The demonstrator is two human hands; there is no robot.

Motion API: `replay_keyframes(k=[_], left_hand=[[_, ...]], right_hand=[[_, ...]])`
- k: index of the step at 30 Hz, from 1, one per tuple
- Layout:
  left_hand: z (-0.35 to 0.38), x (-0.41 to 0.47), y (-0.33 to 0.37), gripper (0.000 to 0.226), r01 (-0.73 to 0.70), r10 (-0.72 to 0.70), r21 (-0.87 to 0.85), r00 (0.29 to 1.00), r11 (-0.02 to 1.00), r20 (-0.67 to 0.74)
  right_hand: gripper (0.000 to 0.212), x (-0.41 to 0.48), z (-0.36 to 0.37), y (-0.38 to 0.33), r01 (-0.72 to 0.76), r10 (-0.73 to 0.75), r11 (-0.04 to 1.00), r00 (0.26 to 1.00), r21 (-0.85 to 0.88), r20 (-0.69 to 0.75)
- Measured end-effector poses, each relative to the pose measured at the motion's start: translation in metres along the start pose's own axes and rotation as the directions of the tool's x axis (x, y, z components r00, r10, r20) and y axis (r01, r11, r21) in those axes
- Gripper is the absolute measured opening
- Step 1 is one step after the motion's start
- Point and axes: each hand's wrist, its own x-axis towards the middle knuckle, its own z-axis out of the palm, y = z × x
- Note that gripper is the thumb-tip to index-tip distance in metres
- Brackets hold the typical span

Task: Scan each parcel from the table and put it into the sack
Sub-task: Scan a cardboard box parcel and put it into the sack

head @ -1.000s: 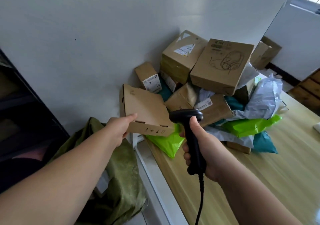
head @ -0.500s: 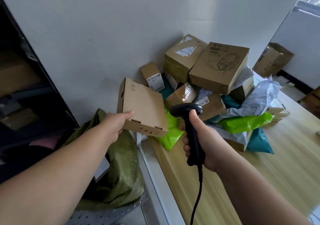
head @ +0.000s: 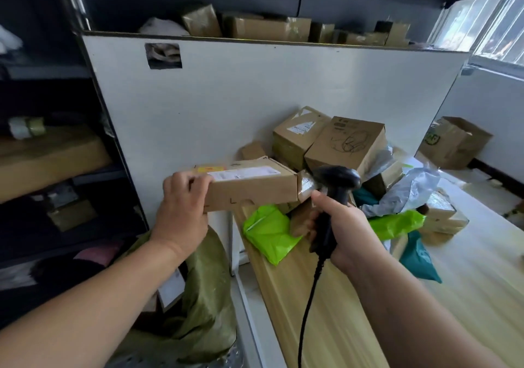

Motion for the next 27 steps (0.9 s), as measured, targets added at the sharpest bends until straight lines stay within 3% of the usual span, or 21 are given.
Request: replay_keyframes(k=[3,6,11,15,19,21,22,23,24,25,26,27], left_hand=[[-0.018,-0.008,0.013,0.075,-0.187,0.199,0.103,0.973,0.977,-0.116],[-0.027,-0.013,0.023,0.076,-0.278,0.301,0.145,0.938,0.949,-0.171],[-0.028,-0.017,0.05,0.071,-0.386,0.417,0.161,0.865,0.908,-0.281],[-0.023,-0.018,0.072,0.078,-0.389,0.415,0.143,0.858,0.91,-0.304],[-0.018,-0.022,0.088,0.09,-0.398,0.399,0.043,0.896,0.916,-0.197],[-0.017,-0.026,0.098,0.107,-0.26,0.25,-0.14,0.964,0.955,-0.084],[-0.018,-0.028,0.106,0.117,-0.114,0.12,-0.292,0.993,0.95,0.003],[-0.02,-0.029,0.114,0.126,0.093,-0.041,-0.475,0.992,0.875,0.119],[-0.023,-0.027,0.122,0.131,0.327,-0.204,-0.642,0.944,0.694,0.261],[-0.025,-0.024,0.128,0.128,0.524,-0.313,-0.722,0.851,0.452,0.421],[-0.027,-0.019,0.133,0.12,0.65,-0.35,-0.722,0.75,0.237,0.561],[-0.029,-0.015,0.137,0.105,0.71,-0.343,-0.698,0.682,0.096,0.646]], right_hand=[[0.02,-0.006,-0.007,-0.007,0.004,-0.001,0.994,1.0,0.11,-0.026],[0.029,-0.011,-0.017,-0.008,-0.014,0.017,0.979,1.0,0.202,-0.013],[0.043,-0.021,-0.032,-0.015,-0.041,0.046,0.995,0.998,0.092,-0.049],[0.047,-0.029,-0.044,-0.024,-0.087,0.096,0.983,0.994,0.164,-0.047],[0.048,-0.033,-0.063,-0.029,-0.072,0.094,0.977,0.99,0.202,-0.103],[0.044,-0.036,-0.071,-0.03,-0.058,0.093,0.971,0.986,0.233,-0.14],[0.042,-0.037,-0.075,-0.032,-0.05,0.092,0.967,0.983,0.249,-0.158],[0.041,-0.038,-0.078,-0.033,-0.043,0.091,0.963,0.981,0.264,-0.172],[0.042,-0.039,-0.081,-0.033,-0.037,0.091,0.96,0.979,0.277,-0.182],[0.042,-0.04,-0.084,-0.034,-0.032,0.089,0.958,0.978,0.286,-0.191],[0.042,-0.04,-0.086,-0.034,-0.026,0.086,0.958,0.976,0.287,-0.199],[0.041,-0.04,-0.088,-0.033,-0.017,0.077,0.96,0.976,0.28,-0.203]])
